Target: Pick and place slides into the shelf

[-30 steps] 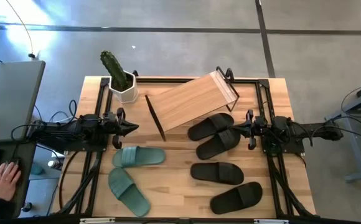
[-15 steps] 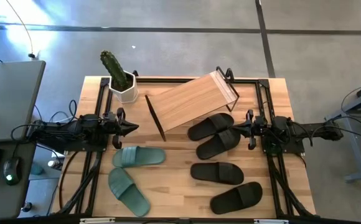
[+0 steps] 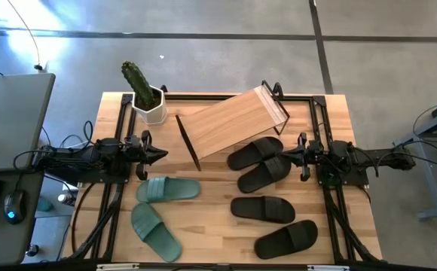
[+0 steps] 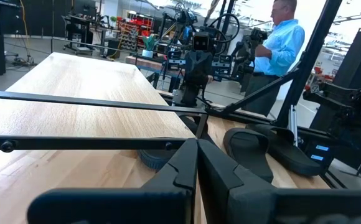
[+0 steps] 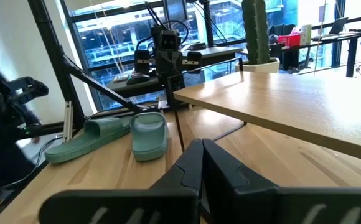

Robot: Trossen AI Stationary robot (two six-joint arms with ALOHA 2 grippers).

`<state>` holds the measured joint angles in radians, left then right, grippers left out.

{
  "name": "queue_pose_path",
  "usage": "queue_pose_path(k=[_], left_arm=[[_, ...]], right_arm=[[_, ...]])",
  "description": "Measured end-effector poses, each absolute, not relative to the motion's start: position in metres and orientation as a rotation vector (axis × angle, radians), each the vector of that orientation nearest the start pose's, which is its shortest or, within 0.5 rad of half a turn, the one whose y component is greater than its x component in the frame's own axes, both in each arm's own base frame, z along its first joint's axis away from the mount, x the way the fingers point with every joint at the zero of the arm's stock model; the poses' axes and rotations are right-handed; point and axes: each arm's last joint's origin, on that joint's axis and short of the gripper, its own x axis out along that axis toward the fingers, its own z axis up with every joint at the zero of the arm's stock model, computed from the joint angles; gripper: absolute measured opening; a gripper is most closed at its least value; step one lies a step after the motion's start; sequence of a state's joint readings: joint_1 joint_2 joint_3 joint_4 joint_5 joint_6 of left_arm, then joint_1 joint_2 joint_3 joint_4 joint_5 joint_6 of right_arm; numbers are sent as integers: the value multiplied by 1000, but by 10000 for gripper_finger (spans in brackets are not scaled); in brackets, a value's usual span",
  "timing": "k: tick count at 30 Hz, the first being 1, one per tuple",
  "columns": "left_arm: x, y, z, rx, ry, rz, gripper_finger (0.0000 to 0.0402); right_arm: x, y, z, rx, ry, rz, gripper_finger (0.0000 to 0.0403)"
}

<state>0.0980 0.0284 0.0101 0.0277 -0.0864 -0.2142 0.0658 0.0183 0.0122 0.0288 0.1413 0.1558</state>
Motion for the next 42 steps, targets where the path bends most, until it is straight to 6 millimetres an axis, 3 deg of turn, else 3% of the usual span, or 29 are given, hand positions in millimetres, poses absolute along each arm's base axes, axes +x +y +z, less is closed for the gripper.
queue_pose_path(k=[42], left_arm=[[98,12,167,-214,-29,183,3]], right_arm=[[98,1,170,160,-40,-129,0]])
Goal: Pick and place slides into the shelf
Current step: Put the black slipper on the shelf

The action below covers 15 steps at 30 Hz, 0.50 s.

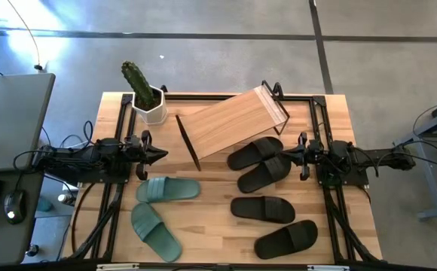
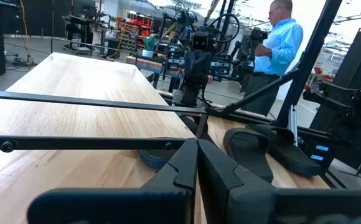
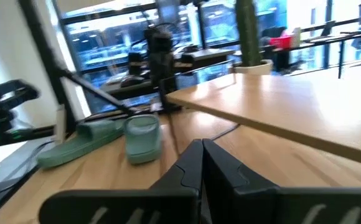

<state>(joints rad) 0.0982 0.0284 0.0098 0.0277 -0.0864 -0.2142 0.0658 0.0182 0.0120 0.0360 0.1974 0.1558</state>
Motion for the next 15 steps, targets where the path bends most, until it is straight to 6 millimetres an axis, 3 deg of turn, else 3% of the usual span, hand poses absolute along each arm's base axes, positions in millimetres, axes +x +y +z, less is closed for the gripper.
queue_pose_path(k=[3,10,15], left_arm=[[98,12,167,-214,-30,183,3],[98,12,167,-214,-30,184,3],[98,12,167,-214,-30,185,3]], right_arm=[[97,-1,171,196,-66,-184,0],[92,-2,199,774,-406,-86,0],[81,-4,219,931,-652,13,0]])
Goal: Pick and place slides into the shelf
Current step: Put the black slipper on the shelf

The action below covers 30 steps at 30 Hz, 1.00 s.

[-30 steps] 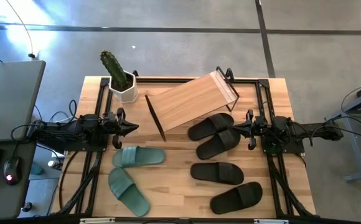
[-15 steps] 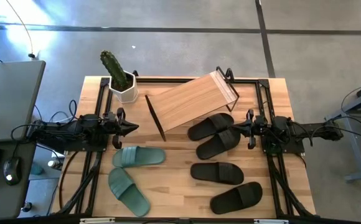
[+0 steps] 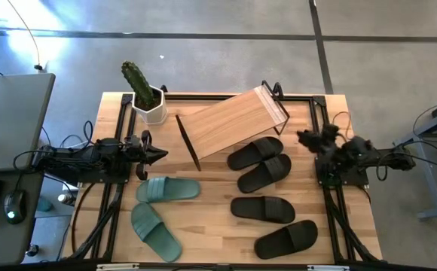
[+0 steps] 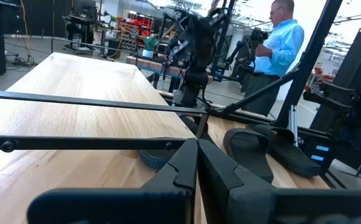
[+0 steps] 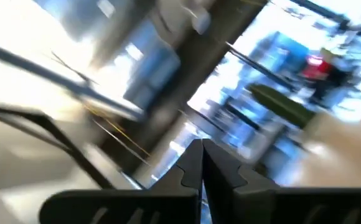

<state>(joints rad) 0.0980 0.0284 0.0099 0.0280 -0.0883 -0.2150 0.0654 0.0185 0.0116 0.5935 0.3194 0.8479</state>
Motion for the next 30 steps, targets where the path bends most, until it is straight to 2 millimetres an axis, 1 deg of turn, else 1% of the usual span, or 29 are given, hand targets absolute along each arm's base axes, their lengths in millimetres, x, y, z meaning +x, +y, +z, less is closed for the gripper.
queue_pose_path(k=[2,4,6,8,10,13,15,18,21,26,30], left_arm=[[98,12,167,-214,-30,187,3],[98,12,167,-214,-30,187,3],[98,12,167,-214,-30,187,3],[98,12,167,-214,-30,187,3],[98,12,167,-214,-30,187,3],[98,12,167,-214,-30,187,3],[98,12,167,-214,-30,187,3],[98,12,167,-214,-30,187,3],[98,12,167,-214,-30,187,3],[98,12,167,-214,-30,187,3],[98,12,167,-214,-30,186,3]], right_arm=[[74,-3,229,991,-756,124,0],[65,-2,239,1004,-850,260,0],[56,0,251,955,-907,379,0],[48,1,269,889,-928,459,0],[41,2,289,840,-907,478,0],[37,3,322,795,-802,420,0],[38,3,346,784,-722,377,0],[51,3,377,806,-568,323,0],[72,6,401,897,-355,283,0],[124,13,423,1108,60,155,0],[163,32,434,1173,388,65,0]])
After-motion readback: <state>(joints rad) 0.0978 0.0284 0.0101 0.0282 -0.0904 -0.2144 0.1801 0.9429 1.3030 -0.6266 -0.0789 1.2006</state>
